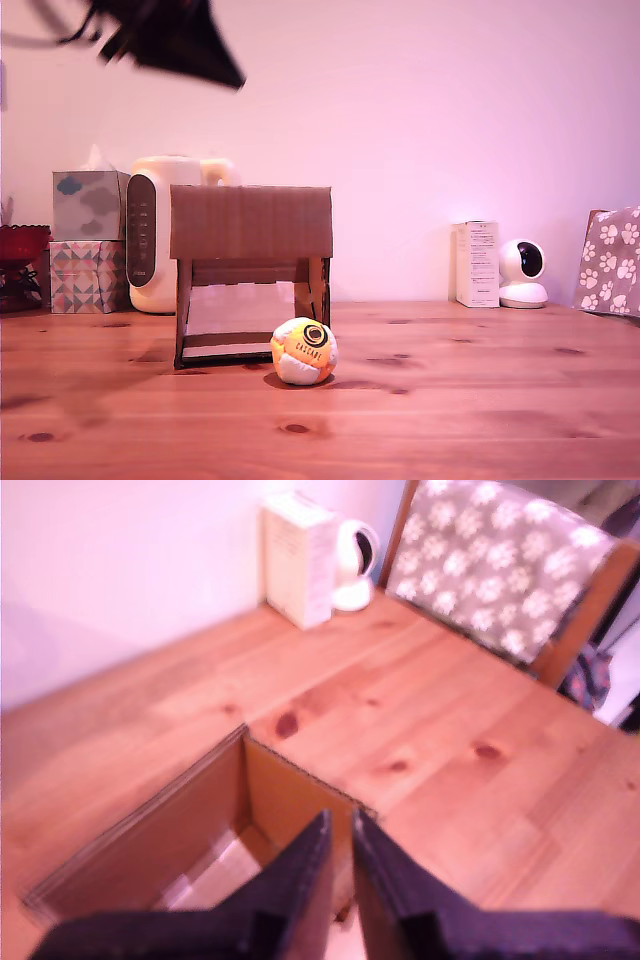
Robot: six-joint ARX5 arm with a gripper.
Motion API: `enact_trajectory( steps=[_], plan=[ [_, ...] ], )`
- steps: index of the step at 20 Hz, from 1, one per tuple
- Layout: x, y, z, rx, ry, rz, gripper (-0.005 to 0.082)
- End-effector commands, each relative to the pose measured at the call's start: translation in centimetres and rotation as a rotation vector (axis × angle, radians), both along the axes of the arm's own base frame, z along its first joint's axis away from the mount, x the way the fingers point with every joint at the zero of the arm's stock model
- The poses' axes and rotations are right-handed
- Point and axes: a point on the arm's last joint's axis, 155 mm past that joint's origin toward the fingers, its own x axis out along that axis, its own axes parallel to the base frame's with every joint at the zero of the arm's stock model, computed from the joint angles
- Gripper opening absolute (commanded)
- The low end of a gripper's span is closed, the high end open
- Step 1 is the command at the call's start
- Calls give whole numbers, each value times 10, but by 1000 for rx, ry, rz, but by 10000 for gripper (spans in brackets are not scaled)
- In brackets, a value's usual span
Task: Drop the footbag into the cardboard dice tower
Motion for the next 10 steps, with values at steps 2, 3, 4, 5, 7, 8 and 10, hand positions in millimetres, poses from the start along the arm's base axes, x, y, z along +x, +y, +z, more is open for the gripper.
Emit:
enact_trajectory(
  steps=[2,3,4,5,7,8,10],
  plan=[
    [-21,0,-11,-41,-32,-37,-19],
    [-29,3,-15,-64,-26,-35,-19],
    [-35,6,-20,-70,-27,-34,-19],
    [-40,8,-25,-80,-26,-29,-19],
    [-47,12,-32,-91,-31,-26,-18],
    [-51,14,-34,-99,-35,-22,-19],
    [-56,20,-40,-102,-39,-12,-18]
  ],
)
